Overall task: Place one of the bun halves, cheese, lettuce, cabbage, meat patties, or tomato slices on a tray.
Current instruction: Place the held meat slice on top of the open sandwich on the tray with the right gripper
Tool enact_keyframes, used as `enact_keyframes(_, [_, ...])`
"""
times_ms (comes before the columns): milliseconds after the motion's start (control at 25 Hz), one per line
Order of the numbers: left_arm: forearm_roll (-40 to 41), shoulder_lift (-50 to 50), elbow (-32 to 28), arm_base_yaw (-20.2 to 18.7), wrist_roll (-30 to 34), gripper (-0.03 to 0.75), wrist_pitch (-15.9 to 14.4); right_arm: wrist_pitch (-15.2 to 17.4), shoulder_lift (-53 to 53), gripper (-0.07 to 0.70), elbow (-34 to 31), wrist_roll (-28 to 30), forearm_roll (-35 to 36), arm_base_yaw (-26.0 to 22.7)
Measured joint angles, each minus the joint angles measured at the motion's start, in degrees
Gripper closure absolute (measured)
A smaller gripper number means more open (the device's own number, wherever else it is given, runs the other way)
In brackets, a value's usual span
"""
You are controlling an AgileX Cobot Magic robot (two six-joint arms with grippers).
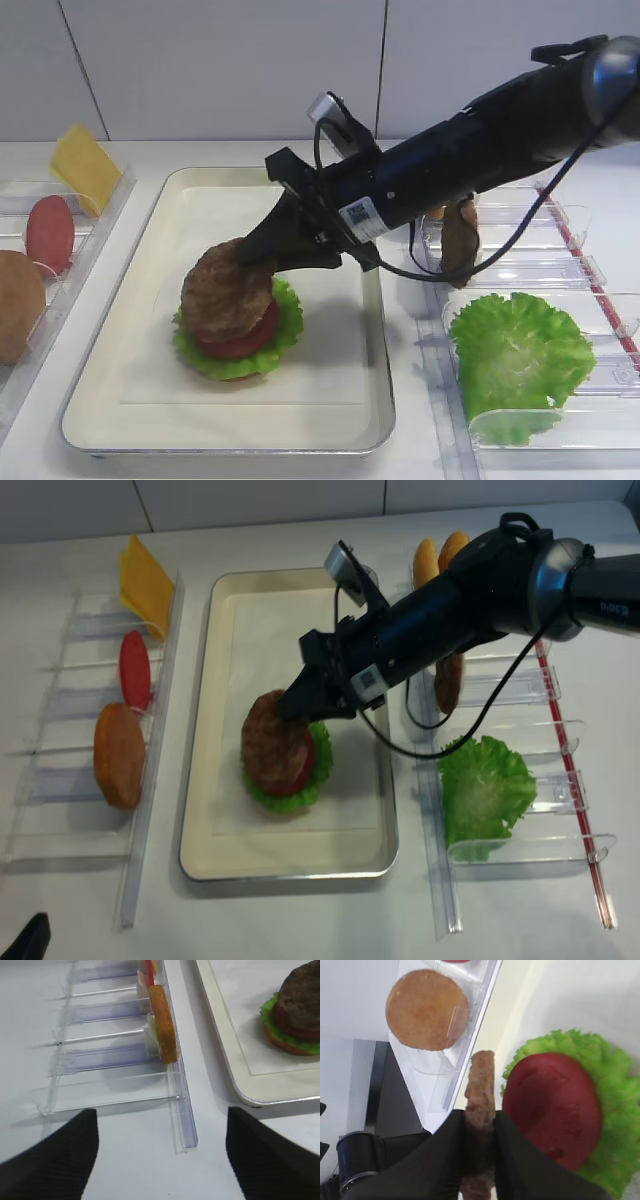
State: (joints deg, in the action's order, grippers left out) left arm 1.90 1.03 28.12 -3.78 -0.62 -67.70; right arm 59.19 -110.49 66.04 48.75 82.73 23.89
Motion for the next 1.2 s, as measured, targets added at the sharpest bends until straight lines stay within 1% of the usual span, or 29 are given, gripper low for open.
enact_keyframes(80, [0.0, 0.0, 0.0, 0.0, 0.0, 0.202, 0.0, 0.55, 0.0, 0.475, 0.0, 0.0, 0.0, -0.68])
enact_keyframes(200, [0.0, 0.0, 0.0, 0.0, 0.0, 0.202, 0.0, 2.22, 0.0, 0.475, 0.0, 0.0, 0.0, -0.77])
enact_keyframes(320, [0.0, 0.0, 0.0, 0.0, 0.0, 0.202, 0.0, 2.88, -0.27, 0.475, 0.0, 0.0, 0.0, -0.77])
enact_keyframes(1200, [0.0, 0.0, 0.0, 0.0, 0.0, 0.202, 0.0, 3.21, -1.71, 0.475, 0.0, 0.0, 0.65, -1.03])
